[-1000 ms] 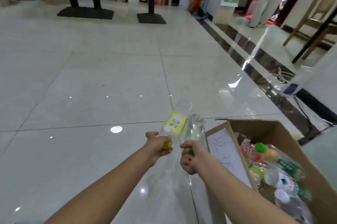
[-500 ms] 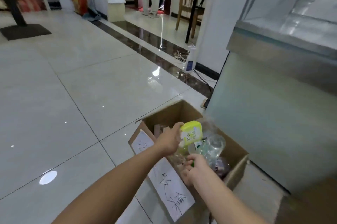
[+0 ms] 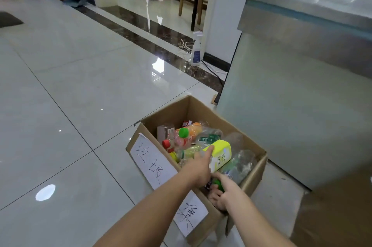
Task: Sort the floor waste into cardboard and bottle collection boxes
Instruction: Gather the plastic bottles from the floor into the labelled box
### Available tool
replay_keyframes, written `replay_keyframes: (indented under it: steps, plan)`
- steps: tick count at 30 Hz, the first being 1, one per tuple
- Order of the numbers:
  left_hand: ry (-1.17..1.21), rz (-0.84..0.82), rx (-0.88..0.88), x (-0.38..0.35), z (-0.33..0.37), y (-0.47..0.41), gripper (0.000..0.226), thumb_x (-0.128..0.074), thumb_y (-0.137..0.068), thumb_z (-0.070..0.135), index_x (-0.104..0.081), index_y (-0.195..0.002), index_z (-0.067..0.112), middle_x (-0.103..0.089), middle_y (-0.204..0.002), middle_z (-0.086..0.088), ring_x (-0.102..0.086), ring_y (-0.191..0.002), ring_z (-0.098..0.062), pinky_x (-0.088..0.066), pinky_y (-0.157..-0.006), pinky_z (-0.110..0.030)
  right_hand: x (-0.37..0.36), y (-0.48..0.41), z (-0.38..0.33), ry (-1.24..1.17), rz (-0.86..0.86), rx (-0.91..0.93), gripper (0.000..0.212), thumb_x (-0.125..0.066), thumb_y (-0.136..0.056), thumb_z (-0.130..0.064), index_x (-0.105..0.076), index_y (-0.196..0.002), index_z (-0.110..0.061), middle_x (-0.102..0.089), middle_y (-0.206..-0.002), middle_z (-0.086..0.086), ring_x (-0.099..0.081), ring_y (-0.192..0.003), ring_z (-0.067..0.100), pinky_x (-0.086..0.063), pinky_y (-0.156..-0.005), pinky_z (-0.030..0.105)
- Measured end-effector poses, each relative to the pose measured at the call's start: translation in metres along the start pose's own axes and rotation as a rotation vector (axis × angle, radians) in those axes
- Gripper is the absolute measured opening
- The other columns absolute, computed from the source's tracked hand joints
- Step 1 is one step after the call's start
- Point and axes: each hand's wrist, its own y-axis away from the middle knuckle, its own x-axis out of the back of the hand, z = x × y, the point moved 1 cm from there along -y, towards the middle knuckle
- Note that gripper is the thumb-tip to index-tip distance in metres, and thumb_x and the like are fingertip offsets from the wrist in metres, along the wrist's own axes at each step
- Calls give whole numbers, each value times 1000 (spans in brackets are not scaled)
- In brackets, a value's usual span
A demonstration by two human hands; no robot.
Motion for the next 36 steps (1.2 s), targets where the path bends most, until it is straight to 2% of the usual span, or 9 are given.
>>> replay_keyframes:
  steps: [8,13,17,19,21,24,26,30,36]
  plan:
    - [-251,-7,92,-18,4,4,91,-51,-93,17,19,-151,24,-31,-147,-20,-30,-135,-37,-31,-107,-47,1,-10,7,199,66,70,37,-48,-94,-4,-39,-59,-12,-31,-26,-2,-18,-15,6,-11,-27,4]
    - [-313,14,61,-15,-9,12,82,-49,-96,28,10,-154,25,-19,-156,-17,-10,-145,-37,-15,-116,-48,-5,17,-2,343,156,-9,27,-53,-92,-13,-48,-68,-1,-52,-37,10,-44,-22,15,-35,-27,11]
    - [-354,6,83,14,-36,34,68,-37,-100,44,-1,-155,27,0,-161,-14,5,-148,-35,-1,-118,-51,-19,59,-8,1075,354,49,23,-48,-94,-25,-52,-108,-7,-51,-72,12,-49,-56,20,-43,-46,25]
    - [-360,3,132,34,-53,51,66,-33,-100,49,-2,-155,28,5,-162,-10,9,-148,-33,3,-118,-52,-32,72,-6,1560,450,367,12,-46,-94,-23,-49,-93,-11,-50,-84,10,-50,-71,23,-38,-52,27]
    - [-353,-10,217,51,-74,71,67,-32,-99,51,-1,-154,29,7,-162,-7,12,-148,-30,5,-118,-52,-52,81,6,1855,446,656,13,-47,-92,-27,-49,-89,-15,-54,-98,9,-49,-84,24,-41,-57,26]
    - [-324,-19,353,63,-119,105,71,-33,-99,52,3,-154,27,10,-162,-6,14,-148,-28,5,-118,-52,-92,86,41,2007,205,1018,30,-52,-91,-28,-56,-116,-12,-48,-129,8,-49,-113,27,-47,-91,38]
    - [-293,-14,428,59,-156,134,72,-33,-99,52,6,-154,25,10,-162,-5,14,-148,-28,4,-119,-51,-119,80,79,2118,-23,1126,53,-51,-91,-28,-41,-142,-17,-34,-147,4,-34,-135,25,-38,-107,38]
    - [-172,-32,632,11,-238,208,74,-33,-99,52,7,-154,23,9,-162,-3,13,-148,-27,4,-118,-50,-154,49,168,2415,-345,1185,68,-51,-92,-26,-19,-152,-23,-15,-159,0,-12,-147,19,-22,-116,35]
    - [57,-102,936,-110,-328,330,75,-30,-99,54,10,-154,22,11,-162,-4,13,-149,-27,3,-118,-50,-166,3,302,2711,-786,1094,74,-45,-89,-8,-12,-153,-21,-6,-161,1,-1,-148,21,-16,-120,37]
